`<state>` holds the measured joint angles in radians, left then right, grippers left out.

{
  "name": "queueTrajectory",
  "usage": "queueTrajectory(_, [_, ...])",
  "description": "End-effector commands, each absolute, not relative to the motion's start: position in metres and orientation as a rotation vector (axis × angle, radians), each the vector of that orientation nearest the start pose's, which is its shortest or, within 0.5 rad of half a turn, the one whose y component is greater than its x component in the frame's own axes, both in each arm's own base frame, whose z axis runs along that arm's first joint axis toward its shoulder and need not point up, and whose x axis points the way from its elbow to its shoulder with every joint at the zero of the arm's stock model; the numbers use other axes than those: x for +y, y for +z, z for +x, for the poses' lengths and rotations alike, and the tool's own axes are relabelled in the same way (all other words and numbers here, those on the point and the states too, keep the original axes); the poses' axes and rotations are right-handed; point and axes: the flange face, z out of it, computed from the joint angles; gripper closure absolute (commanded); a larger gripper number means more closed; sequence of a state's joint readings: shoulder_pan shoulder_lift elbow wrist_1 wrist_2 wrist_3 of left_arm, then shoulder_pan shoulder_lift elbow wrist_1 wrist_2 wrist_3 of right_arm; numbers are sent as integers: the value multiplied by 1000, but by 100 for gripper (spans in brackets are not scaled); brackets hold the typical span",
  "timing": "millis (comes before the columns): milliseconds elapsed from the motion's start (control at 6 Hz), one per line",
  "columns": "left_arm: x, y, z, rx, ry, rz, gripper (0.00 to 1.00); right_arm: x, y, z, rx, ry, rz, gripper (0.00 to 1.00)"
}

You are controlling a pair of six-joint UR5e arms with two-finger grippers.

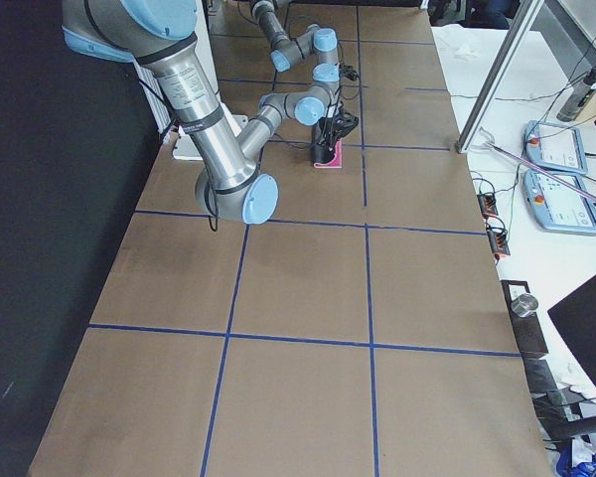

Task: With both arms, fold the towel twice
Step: 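Release the fold and raise the right gripper while the left gripper holds on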

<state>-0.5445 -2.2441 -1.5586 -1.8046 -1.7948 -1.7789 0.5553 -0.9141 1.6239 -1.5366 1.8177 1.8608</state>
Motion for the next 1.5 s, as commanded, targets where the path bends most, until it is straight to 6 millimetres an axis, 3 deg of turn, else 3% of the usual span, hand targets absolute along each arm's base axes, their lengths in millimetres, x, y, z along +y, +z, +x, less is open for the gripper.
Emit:
queueTrajectory(0, [-470,237,549,928,-604,-54,29,-463,240,-540,-788,716,-139,1])
queueTrajectory(333, [-474,232,538,997,-597,-36,25,-465,236,-532,-805,700,-187,0])
queueTrajectory(667, [-457,247,524,999,-587,-45,25,-449,231,-490,-859,684,-208,0])
queueTrajectory(833, [-449,248,531,992,-590,-62,25,-446,240,-459,-874,688,-233,0])
queueTrajectory(1000, [-438,251,542,984,-640,-110,26,-449,245,-443,-877,700,-246,0])
queueTrajectory(1333, [-420,257,560,965,-663,-155,27,-449,251,-431,-877,684,-231,0])
